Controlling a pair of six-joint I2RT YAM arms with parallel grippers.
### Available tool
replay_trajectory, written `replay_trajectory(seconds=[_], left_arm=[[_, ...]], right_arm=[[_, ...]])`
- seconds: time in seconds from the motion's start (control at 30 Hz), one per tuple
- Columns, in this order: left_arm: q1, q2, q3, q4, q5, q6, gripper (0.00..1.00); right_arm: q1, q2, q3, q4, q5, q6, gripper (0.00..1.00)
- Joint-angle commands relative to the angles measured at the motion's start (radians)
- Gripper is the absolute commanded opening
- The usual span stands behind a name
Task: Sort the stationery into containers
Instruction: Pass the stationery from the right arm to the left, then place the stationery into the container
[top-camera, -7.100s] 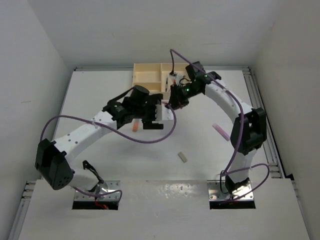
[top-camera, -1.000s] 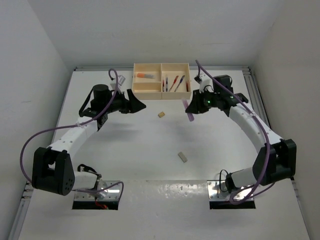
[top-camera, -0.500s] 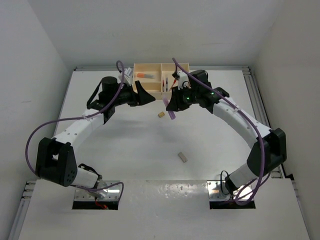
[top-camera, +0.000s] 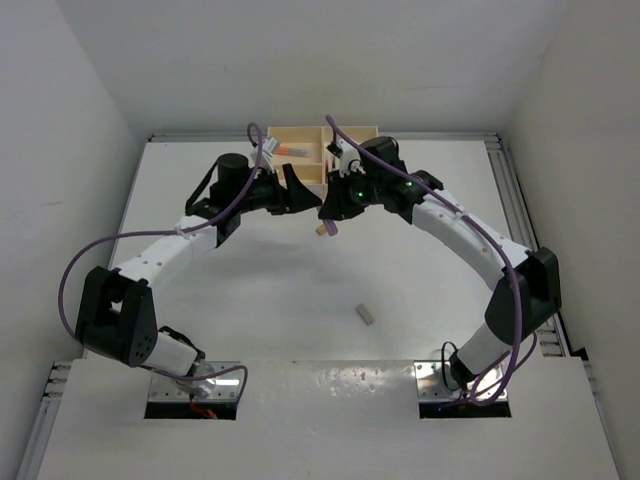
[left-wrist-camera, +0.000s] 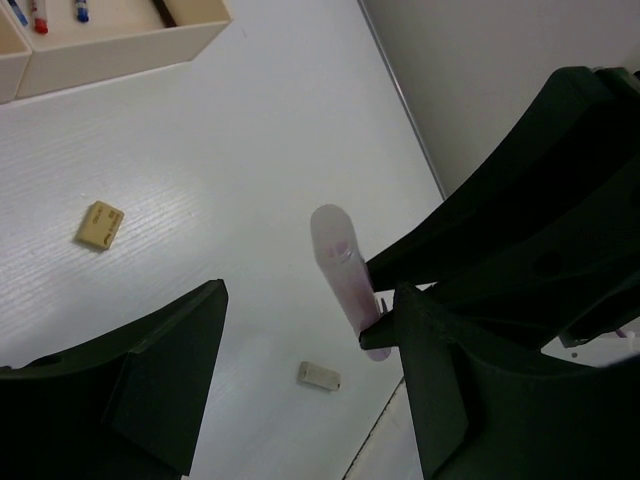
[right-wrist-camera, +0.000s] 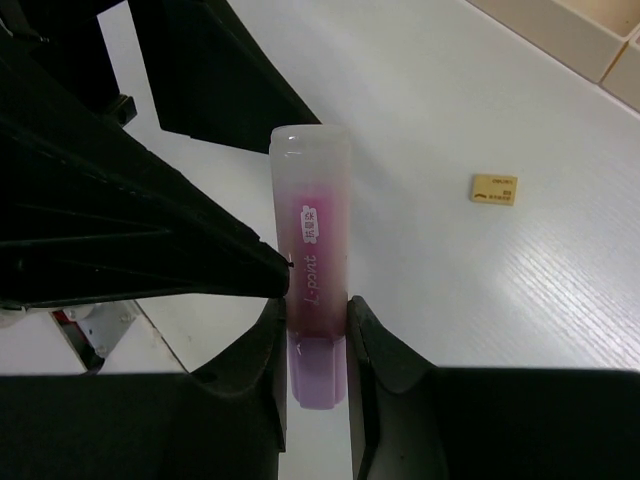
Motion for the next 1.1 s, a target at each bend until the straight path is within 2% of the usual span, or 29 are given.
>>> replay_trajectory(seconds=[0.0,0.1,0.17,0.2,0.37,0.4,0.47,0.5,0.53,0.6,0.63,0.67,0.73,0.77,0.87,0.93,1.07], left_arm=[[-0.001,-0.004,0.045,0.055,0.009,-0.022,0.73],[-0.001,-0.004,0.045,0.057,0.009,-0.022,0.71],[-0.001,0.002,0.041,0.057,0.009,-0.026,0.63],[0.0,0.004,0.036,0.066,0.012,-0.039,0.53],[0.015,0.017,0.012,0.1,0.04,-0.063,0.28],[0.022,0.017,0.007,0.109,0.047,-0.078,0.17],[0.043,0.027,-0.001,0.141,0.081,-0.089,0.07],[0.052,0.031,0.016,0.14,0.086,-0.077,0.0],[0.063,0.04,0.034,0.125,0.087,-0.057,0.0],[0.092,0.06,0.146,0.011,0.055,0.094,0.0],[0.098,0.098,0.204,-0.147,0.02,0.171,0.0],[0.11,0.124,0.269,-0.202,-0.03,0.328,0.0],[0.115,0.212,0.447,-0.314,-0.048,0.499,0.0],[0.108,0.238,0.5,-0.337,-0.119,0.645,0.0],[0.086,0.342,0.66,-0.385,-0.218,0.922,0.0],[0.065,0.411,0.732,-0.371,-0.3,1.009,0.0],[0.026,0.494,0.723,-0.22,-0.416,1.234,0.0]], right_arm=[[0.015,-0.001,0.051,0.035,-0.002,0.01,0.0],[0.022,-0.005,0.044,0.04,-0.006,0.013,0.0],[0.025,-0.009,0.044,0.041,-0.009,0.013,0.0],[0.024,-0.01,0.044,0.04,-0.009,0.013,0.0],[0.024,-0.018,0.044,0.043,-0.006,0.007,0.0],[0.025,-0.021,0.044,0.043,-0.003,0.006,0.0],[0.024,-0.022,0.055,0.033,-0.002,-0.005,0.31],[0.024,-0.031,0.06,0.012,0.018,-0.023,0.43],[0.019,-0.036,0.064,-0.003,0.041,-0.037,0.62],[-0.002,-0.07,0.058,-0.022,0.069,-0.053,0.7],[-0.046,-0.082,0.049,-0.023,0.061,-0.053,0.72],[-0.074,-0.091,0.034,-0.031,0.048,-0.053,0.73],[-0.155,-0.114,0.005,-0.04,0.024,-0.057,0.73],[-0.184,-0.122,-0.008,-0.049,0.023,-0.065,0.73],[-0.284,-0.148,-0.058,-0.071,0.003,-0.071,0.72],[-0.35,-0.165,-0.099,-0.082,-0.023,-0.079,0.72],[-0.412,-0.189,-0.172,-0.083,-0.019,-0.103,0.72]])
